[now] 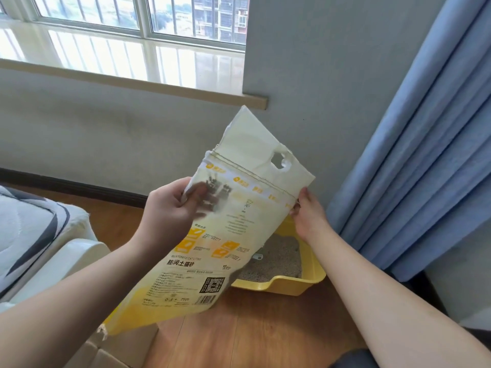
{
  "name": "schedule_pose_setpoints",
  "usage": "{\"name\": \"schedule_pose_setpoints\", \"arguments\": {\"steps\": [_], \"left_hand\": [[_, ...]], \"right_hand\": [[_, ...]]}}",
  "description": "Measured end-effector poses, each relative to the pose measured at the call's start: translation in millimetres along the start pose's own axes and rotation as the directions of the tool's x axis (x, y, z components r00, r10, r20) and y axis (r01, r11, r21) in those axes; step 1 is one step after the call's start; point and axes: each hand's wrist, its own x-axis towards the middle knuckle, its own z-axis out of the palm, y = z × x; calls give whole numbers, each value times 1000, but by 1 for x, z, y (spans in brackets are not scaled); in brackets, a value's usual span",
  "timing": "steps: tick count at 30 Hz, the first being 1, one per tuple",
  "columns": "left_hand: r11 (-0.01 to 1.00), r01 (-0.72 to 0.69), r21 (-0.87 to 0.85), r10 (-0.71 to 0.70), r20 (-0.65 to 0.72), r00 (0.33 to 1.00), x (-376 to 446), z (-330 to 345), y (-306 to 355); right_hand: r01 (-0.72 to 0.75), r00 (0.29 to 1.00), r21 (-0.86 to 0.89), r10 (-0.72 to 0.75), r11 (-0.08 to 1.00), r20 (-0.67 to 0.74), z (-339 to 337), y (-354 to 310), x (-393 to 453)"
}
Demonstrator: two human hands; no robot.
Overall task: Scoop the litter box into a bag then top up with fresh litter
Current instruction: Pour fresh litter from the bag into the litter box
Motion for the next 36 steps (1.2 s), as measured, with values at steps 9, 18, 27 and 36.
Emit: {"name": "schedule_pose_setpoints", "arguments": {"steps": [9, 18, 27, 36], "left_hand": [[994, 54, 93, -47, -72, 996, -3, -9, -19], [944, 106, 312, -65, -137, 988, 6, -18, -34], [943, 253, 218, -222, -154, 963, 0, 1, 7], [891, 395, 225, -359, -183, 915, 18, -46, 185]], "right_hand": [[145, 988, -29, -147, 989, -52, 9, -6, 3], [299, 947, -240, -318, 924, -43, 25, -20, -13], [219, 969, -377, -246, 900, -26, 21, -60, -68], [169, 984, -434, -176, 885, 25, 51, -232, -138]]}}
